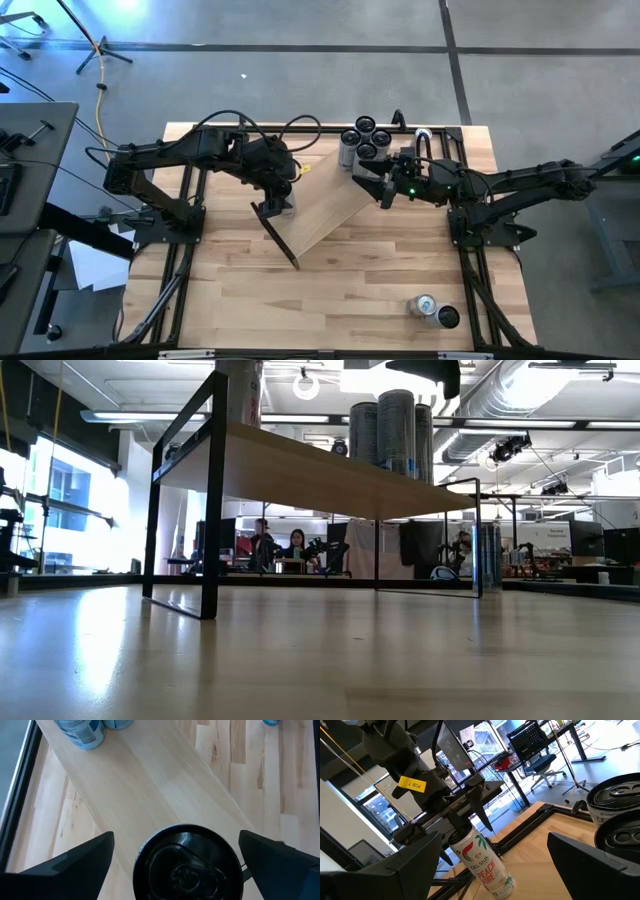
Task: Place canned beverage on shelf
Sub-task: Put the top white-pink soda can on the shelf
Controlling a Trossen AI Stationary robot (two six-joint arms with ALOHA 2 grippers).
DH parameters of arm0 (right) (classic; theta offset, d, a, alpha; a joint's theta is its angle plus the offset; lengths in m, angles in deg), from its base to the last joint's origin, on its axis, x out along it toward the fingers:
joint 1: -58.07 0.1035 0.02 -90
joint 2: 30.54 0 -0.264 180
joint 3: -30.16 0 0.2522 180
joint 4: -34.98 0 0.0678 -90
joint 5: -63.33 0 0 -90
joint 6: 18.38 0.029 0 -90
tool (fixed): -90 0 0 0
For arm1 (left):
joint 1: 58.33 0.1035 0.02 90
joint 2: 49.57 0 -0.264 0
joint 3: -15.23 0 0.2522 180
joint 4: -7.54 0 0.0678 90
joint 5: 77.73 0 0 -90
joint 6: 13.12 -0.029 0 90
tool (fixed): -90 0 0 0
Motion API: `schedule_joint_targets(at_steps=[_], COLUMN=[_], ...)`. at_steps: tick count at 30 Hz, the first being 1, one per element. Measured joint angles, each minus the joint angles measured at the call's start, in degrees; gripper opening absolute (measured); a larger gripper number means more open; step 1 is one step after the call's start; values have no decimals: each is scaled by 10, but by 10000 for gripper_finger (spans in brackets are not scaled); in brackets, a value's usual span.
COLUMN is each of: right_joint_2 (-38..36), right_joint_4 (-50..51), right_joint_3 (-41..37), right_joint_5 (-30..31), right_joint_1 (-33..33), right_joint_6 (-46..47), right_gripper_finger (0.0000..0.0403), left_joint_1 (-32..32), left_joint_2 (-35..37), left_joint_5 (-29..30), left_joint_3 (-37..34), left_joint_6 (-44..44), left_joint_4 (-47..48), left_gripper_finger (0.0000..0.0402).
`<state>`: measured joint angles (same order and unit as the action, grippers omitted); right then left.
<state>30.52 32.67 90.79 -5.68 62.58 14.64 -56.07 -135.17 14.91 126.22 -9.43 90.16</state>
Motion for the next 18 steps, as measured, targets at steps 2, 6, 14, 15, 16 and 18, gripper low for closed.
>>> schedule_joint_targets(at_steps=[2,6,14,15,16,18], right_joint_2=[0,0,0,0,0,0], right_joint_4=[2,4,4,4,4,4], right_joint_3=[0,0,0,0,0,0], right_joint_5=[0,0,0,0,0,0], right_joint_1=[0,0,0,0,0,0], right_joint_6=[0,0,0,0,0,0], right_gripper_finger=[351,351,351,351,351,351], left_joint_1=[0,0,0,0,0,0], left_joint_2=[0,0,1,2,2,3], left_joint_5=[0,0,0,0,0,0], left_joint_3=[0,0,0,0,0,3], left_joint_6=[17,21,21,21,18,13], left_joint_4=[0,-1,-5,-8,-13,-15], left_gripper_finger=[398,397,399,399,399,399])
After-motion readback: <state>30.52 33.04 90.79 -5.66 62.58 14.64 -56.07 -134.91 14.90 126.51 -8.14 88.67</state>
